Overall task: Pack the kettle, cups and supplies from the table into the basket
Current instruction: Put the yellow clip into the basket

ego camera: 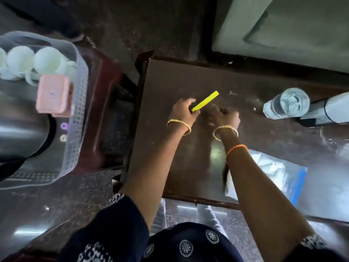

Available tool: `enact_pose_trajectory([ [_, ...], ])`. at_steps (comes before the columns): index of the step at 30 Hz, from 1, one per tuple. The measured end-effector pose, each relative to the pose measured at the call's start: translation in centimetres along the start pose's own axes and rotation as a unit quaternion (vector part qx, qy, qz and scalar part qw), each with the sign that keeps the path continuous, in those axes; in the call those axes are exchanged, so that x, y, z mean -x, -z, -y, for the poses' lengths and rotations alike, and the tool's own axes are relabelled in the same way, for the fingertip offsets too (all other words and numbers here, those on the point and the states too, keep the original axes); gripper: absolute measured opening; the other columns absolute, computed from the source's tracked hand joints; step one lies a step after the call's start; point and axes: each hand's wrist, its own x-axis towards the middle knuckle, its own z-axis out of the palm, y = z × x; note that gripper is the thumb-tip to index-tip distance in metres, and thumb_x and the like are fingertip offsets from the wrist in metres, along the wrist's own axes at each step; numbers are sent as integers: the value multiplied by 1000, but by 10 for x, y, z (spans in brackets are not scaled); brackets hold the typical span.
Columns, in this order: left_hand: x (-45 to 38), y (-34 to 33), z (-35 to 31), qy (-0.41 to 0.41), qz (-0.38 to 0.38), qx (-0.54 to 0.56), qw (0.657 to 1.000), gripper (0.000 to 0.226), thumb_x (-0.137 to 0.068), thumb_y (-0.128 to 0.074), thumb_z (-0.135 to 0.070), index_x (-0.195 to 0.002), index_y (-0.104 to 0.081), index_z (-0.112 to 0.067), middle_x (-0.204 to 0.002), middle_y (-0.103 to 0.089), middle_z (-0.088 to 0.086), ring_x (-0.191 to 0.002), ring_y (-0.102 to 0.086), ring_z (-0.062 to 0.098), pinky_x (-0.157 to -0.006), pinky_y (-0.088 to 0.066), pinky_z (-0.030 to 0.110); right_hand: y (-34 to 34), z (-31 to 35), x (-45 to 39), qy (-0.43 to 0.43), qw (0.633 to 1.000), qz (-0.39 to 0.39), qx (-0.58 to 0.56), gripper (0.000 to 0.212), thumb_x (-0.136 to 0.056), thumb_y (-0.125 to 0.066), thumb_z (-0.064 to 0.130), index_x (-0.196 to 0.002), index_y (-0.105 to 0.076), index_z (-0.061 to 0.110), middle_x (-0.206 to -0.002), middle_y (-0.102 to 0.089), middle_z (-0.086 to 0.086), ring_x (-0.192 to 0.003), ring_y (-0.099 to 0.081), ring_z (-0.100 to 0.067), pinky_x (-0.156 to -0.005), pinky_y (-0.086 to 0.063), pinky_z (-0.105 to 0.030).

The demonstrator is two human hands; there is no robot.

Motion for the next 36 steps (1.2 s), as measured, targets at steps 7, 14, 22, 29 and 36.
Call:
enact_pose_trajectory([
  [7,-10,-34,0,9,-31,-125,992,19,-87,-53,-6,-101,-66,-6,-107,-60,17,-101,-58,36,-81,-49,43,-18,11,-30,-36,995,87,23,29,-77,-73,34,-73,-68,6,-60,-67,-7,-47,-66,-14,-44,-57,-28],
  [14,35,-24,27,39,-84,12,996,27,-86,-54,4,-108,-69,-5,-103,-65,20,-97,-61,32,-88,-44,31,-16,-6,-6,-67,987,79,-119,15,-77,-75,11,-86,-63,8,-71,-68,-8,-52,-67,-11,-50,-56,-26],
  [22,91,26,69,101,-150,130,975,28,-89,-49,3,-103,-72,-6,-93,-67,21,-83,-65,35,-84,-53,39,-26,-18,65,-53,967,167,-185,12,-82,-66,-5,-91,-63,3,-73,-57,-10,-61,-58,-12,-52,-56,-18],
  [29,148,105,102,90,-233,143,958,17,-82,-64,0,-96,-72,-3,-94,-71,16,-77,-65,24,-65,-48,12,-59,34,156,-18,931,298,-210,12,-77,-63,-5,-78,-60,6,-80,-63,-13,-62,-67,-8,-70,-59,-27],
  [36,183,186,137,90,-401,141,900,17,-79,-72,-12,-94,-74,-6,-90,-67,18,-76,-64,24,-69,-53,25,-146,102,237,148,912,381,-41,9,-78,-73,3,-81,-65,7,-70,-64,-9,-61,-65,-17,-64,-60,-26],
])
